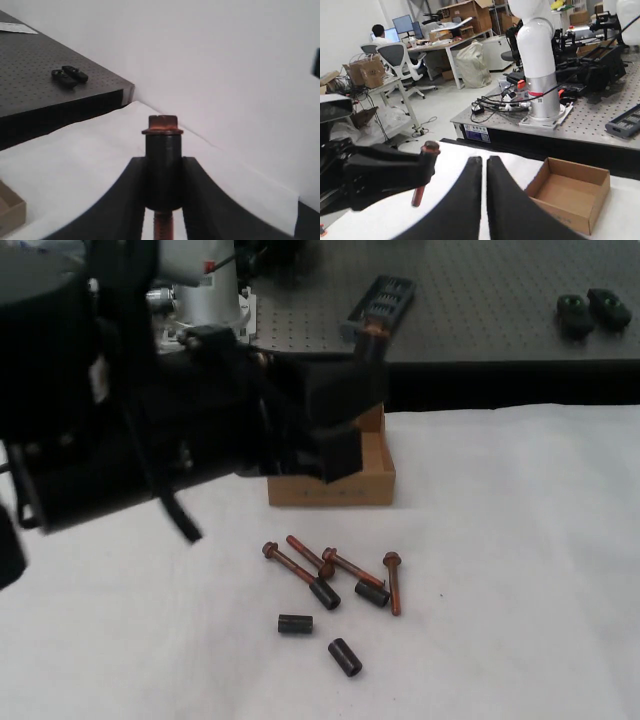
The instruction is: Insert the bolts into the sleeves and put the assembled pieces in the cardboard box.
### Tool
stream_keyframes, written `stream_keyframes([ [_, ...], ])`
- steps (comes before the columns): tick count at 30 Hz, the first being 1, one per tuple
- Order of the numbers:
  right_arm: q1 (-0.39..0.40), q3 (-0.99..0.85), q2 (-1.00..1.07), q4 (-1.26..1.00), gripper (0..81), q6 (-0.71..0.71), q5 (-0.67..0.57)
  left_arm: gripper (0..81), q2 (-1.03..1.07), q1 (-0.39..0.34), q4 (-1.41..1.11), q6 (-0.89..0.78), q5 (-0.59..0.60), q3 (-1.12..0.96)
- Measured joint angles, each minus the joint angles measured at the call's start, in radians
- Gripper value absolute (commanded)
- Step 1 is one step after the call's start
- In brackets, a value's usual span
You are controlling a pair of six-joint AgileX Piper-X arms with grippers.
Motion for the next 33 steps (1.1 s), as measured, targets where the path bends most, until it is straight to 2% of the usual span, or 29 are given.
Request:
stream_keyframes([
  [8,-0.002,0.0,-0.032,0.122,2.5,-0.03,0.019,0.1,0.179,0.083,0.016,-0.042,0.002,-0.149],
  [10,-0.002,0.0,-0.032,0.134,2.5,-0.036,0.037,0.6,0.266,0.126,0.041,-0.053,0.012,-0.228],
  [18,-0.002,0.0,-0.032,0.225,2.5,-0.06,0.204,0.6,0.495,0.201,0.212,-0.062,0.052,-0.466],
  [24,-0.002,0.0,-0.032,0.268,2.5,-0.065,0.224,0.6,0.673,0.212,0.36,-0.064,0.069,-0.653],
  [33,-0.002,0.0,-0.032,0.29,2.5,-0.065,0.225,0.6,0.871,0.227,0.533,-0.065,0.032,-0.913],
])
